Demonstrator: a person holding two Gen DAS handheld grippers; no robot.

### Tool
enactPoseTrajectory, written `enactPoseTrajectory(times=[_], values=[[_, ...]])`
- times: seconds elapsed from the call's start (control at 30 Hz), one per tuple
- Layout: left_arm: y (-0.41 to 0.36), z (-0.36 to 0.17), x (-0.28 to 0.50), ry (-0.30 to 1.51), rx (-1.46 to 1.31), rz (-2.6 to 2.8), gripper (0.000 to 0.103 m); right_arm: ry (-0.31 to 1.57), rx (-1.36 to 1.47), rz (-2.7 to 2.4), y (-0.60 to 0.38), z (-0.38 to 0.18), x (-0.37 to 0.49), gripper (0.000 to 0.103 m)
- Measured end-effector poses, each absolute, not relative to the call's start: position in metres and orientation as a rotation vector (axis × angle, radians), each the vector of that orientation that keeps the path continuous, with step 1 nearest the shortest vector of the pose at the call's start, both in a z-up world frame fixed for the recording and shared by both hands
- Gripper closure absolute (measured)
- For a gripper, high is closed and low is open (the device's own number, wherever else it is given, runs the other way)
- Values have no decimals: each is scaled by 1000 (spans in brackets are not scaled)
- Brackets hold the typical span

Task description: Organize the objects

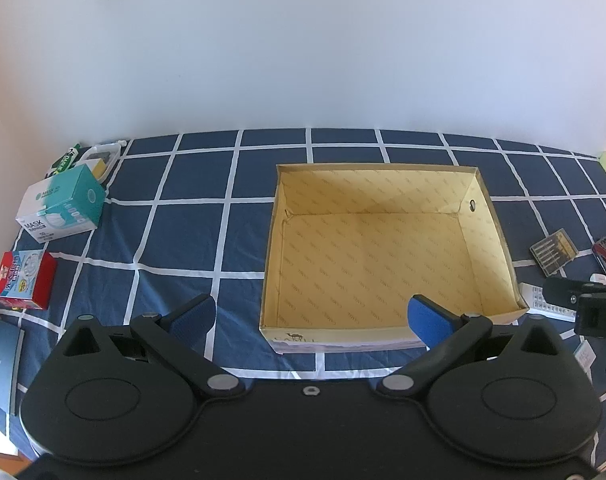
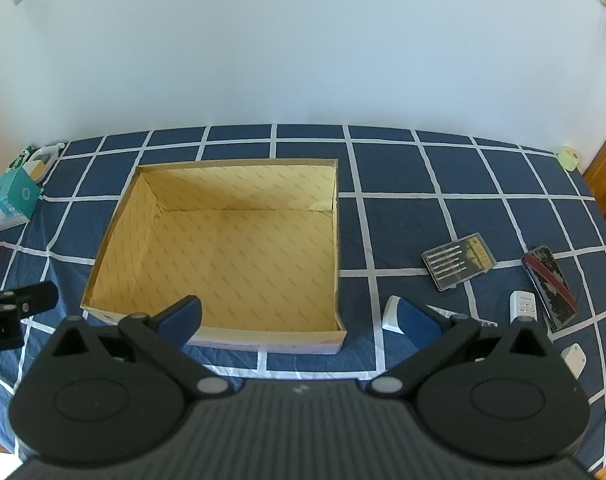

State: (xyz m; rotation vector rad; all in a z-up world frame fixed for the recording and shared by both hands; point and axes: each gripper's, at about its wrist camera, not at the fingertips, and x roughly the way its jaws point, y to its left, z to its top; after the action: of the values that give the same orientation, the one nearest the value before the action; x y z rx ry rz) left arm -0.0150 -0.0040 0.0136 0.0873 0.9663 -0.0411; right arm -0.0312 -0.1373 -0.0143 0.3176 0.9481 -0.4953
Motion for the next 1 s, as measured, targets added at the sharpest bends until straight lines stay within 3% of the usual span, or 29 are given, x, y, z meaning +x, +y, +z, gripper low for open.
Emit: enactPoseTrajectory(times=[1.0], values=[[-28, 9, -27, 984, 131, -117, 0, 930, 382, -536, -145, -20, -54, 0]])
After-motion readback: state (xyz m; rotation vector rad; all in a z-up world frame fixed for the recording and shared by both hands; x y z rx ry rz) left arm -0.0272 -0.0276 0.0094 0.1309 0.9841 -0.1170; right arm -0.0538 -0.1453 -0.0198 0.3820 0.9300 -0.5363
